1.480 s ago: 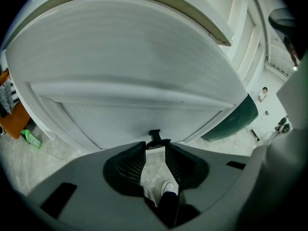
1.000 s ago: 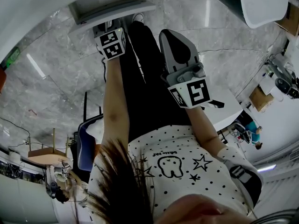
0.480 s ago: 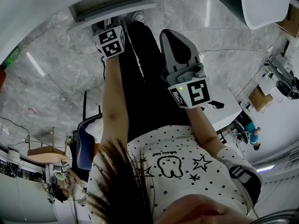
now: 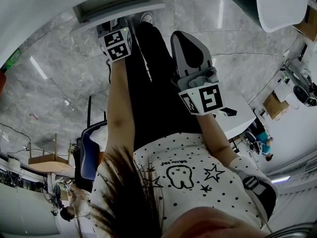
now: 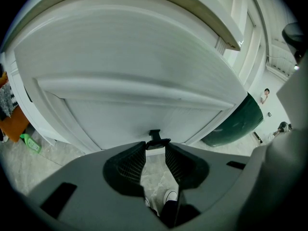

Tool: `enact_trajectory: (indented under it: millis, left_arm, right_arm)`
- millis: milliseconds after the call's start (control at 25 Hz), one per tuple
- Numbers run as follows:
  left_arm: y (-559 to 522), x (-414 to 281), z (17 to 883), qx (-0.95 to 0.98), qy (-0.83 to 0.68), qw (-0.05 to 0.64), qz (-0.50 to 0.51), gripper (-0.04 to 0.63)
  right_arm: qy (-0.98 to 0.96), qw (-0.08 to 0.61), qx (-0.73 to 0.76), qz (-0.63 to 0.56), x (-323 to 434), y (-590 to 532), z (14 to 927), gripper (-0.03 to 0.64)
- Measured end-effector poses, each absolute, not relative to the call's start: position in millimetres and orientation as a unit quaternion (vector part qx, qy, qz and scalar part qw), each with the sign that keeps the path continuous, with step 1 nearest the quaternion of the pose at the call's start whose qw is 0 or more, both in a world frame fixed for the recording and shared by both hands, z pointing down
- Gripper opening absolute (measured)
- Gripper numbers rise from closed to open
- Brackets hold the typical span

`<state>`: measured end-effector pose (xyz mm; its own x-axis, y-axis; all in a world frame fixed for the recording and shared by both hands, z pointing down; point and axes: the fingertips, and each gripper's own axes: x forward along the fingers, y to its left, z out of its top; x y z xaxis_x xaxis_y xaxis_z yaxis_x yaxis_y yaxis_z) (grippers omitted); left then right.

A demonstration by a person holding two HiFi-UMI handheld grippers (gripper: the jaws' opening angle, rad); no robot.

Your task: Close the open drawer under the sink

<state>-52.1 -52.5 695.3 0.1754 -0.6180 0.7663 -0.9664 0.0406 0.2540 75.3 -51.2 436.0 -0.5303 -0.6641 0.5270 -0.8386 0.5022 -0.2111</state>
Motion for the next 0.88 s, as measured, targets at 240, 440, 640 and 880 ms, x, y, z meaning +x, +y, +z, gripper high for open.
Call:
enact_trajectory:
  millis: [240, 440, 640, 880]
  left_arm:
    - [-56, -50, 694, 0.657, -0.603, 0.394, 0.221, 0.125]
    - [-57, -53, 693, 0.655, -0.607, 0.394, 0.218, 0.126]
    - [-62, -55, 694, 0.656, -0.608, 0.392, 0.217, 0.126]
    - [-74, -57, 691, 0.659, -0.609, 0.386, 0.215, 0.126]
  right_arm:
    - [-0.843, 0.194, 0.446, 0.229, 80, -51, 436, 0.014]
    - [-0.843, 0.193, 0.446, 0.231, 79, -49, 436, 0.014]
    - [-0.842, 0.193, 0.446, 0.233, 78, -49, 438, 0.014]
    - [-0.841, 0.192, 0.448, 0.235, 80, -55, 439, 0.014]
